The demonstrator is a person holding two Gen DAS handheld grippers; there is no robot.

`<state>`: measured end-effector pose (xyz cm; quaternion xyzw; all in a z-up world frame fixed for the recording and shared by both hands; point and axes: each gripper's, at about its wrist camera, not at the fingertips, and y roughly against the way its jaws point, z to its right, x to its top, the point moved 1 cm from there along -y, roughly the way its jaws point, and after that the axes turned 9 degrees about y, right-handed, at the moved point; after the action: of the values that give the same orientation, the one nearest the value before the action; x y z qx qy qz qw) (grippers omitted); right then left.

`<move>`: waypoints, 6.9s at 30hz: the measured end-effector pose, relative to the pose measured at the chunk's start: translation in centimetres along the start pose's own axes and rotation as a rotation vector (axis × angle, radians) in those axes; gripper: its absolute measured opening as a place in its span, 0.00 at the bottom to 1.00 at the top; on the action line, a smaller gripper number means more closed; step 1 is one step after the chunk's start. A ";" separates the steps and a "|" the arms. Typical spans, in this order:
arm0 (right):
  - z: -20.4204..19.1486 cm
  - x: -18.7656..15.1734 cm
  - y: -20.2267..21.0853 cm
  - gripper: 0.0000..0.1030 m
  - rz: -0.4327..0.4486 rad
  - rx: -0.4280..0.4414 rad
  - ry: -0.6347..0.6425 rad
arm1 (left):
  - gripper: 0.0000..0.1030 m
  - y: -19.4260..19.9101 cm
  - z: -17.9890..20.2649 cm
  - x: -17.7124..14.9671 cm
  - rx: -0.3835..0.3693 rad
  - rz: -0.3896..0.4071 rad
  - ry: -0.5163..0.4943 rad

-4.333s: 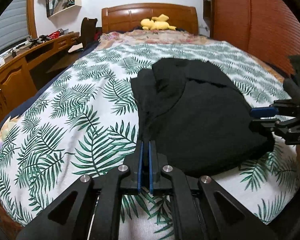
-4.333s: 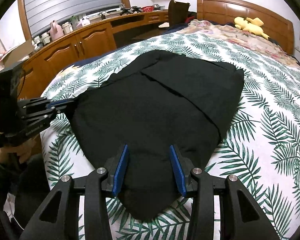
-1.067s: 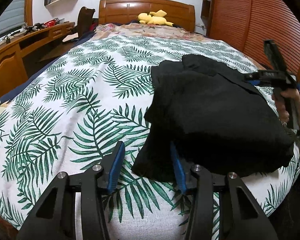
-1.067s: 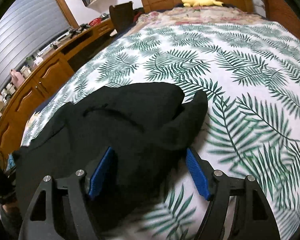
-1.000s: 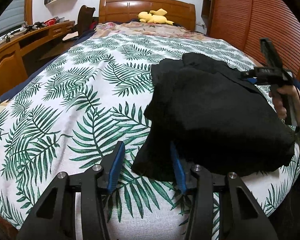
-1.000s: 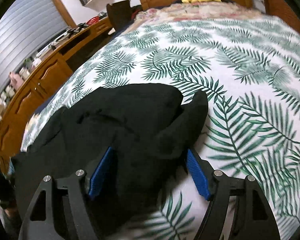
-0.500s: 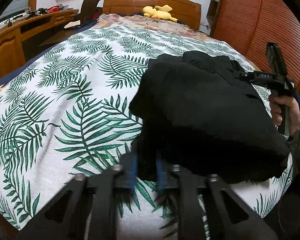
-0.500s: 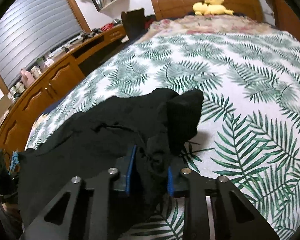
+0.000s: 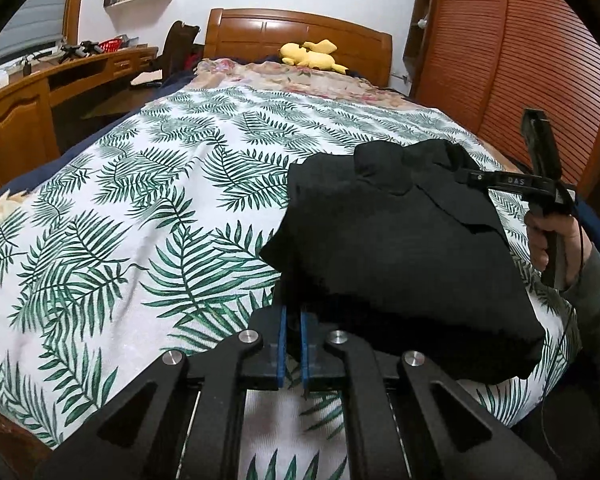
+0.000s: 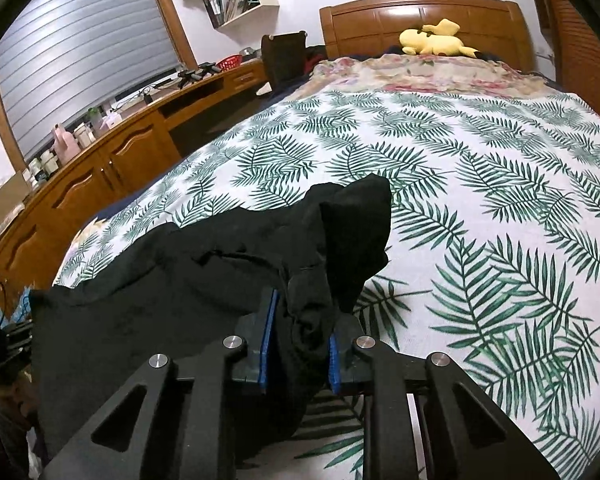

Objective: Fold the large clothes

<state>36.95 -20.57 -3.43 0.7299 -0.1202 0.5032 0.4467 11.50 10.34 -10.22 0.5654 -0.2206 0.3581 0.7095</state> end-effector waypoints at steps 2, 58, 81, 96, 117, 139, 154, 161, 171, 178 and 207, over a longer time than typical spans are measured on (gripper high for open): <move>-0.3 0.0 0.2 0.20 0.002 -0.002 -0.002 | 0.05 0.3 0.1 -0.1 -0.003 0.006 -0.002; -41.4 16.0 -29.4 0.45 -0.067 0.245 0.507 | 0.77 15.5 -35.4 2.2 0.512 0.296 0.321; -44.6 9.9 -21.8 0.45 -0.047 0.309 0.555 | 1.00 19.8 -28.3 3.9 0.531 0.331 0.256; -34.9 6.0 -7.9 0.76 0.088 0.227 0.443 | 1.00 18.9 -17.4 5.7 0.429 0.336 0.179; -22.5 -7.1 12.8 0.79 0.199 -0.127 0.215 | 1.00 12.9 2.7 2.5 0.150 0.227 -0.008; -23.2 -13.1 27.2 0.86 0.336 -0.419 0.014 | 1.00 15.1 15.7 1.7 -0.017 0.266 -0.123; -23.1 -13.2 25.3 0.86 0.347 -0.414 0.001 | 1.00 16.1 15.8 1.8 0.009 0.294 -0.122; -22.8 -13.1 25.2 0.86 0.349 -0.412 0.008 | 1.00 16.4 15.5 1.8 0.004 0.302 -0.119; -22.4 -13.4 25.3 0.86 0.357 -0.411 0.013 | 1.00 16.5 15.4 1.7 0.003 0.303 -0.119; -22.0 -13.6 25.4 0.86 0.362 -0.407 0.011 | 1.00 16.8 15.6 1.5 0.000 0.307 -0.123; -21.8 -13.9 25.8 0.86 0.366 -0.410 0.004 | 1.00 17.0 16.0 1.7 -0.006 0.305 -0.121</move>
<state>0.71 -22.33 0.64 0.5897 -0.3485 0.5420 0.4869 1.18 -2.81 6.15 0.5437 -0.3474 0.4264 0.6339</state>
